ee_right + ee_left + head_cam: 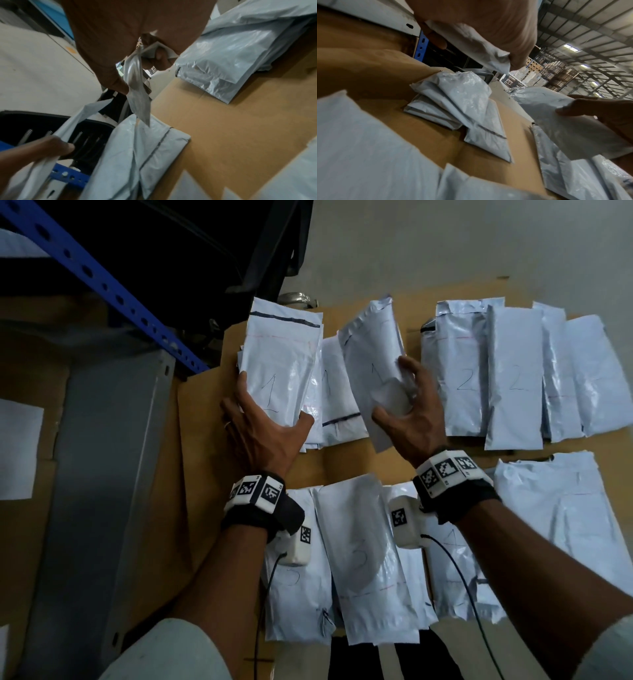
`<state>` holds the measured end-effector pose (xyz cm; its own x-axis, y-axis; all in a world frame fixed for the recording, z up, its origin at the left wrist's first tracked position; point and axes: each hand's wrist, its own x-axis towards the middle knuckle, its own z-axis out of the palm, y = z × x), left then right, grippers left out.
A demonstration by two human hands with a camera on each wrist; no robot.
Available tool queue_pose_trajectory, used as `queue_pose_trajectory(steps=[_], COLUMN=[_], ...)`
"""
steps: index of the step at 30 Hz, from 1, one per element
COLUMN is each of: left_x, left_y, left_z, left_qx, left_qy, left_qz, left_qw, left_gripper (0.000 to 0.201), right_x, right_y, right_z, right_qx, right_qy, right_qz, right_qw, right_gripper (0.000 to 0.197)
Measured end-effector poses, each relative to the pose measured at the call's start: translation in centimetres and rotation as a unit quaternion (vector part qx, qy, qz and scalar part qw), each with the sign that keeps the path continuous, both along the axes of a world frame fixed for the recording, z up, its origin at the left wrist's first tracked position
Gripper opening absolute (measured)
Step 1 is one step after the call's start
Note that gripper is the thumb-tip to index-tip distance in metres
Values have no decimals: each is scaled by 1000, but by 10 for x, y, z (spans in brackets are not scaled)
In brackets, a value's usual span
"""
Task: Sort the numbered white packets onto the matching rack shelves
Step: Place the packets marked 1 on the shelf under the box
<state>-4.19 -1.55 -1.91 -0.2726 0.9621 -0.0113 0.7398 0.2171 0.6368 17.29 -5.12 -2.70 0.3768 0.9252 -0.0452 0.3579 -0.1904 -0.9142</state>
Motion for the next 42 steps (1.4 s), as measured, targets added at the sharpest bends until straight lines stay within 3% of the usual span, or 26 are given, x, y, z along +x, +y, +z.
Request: queue_pose_trajectory(steps=[7, 24, 35, 42], left_x=[15, 10, 32, 23], left_y=[-25, -184, -320, -401], left_z=[50, 230, 294, 312], left_qx=[20, 126, 158, 151], left_qy=[-14, -55, -60, -52], left_qz=[8, 105, 164, 209], left_qw=[1000, 985, 972, 965], left_gripper=[111, 109, 106, 108], right_x=[-8, -5, -8, -26], right_y=[-27, -153, -250, -308], right_z=[56, 224, 294, 317], right_qx=[62, 142, 163, 134], right_qy=[69, 157, 177, 175], right_qz=[-48, 16, 84, 111], right_qw=[995, 977, 967, 969], right_gripper=[77, 77, 76, 70])
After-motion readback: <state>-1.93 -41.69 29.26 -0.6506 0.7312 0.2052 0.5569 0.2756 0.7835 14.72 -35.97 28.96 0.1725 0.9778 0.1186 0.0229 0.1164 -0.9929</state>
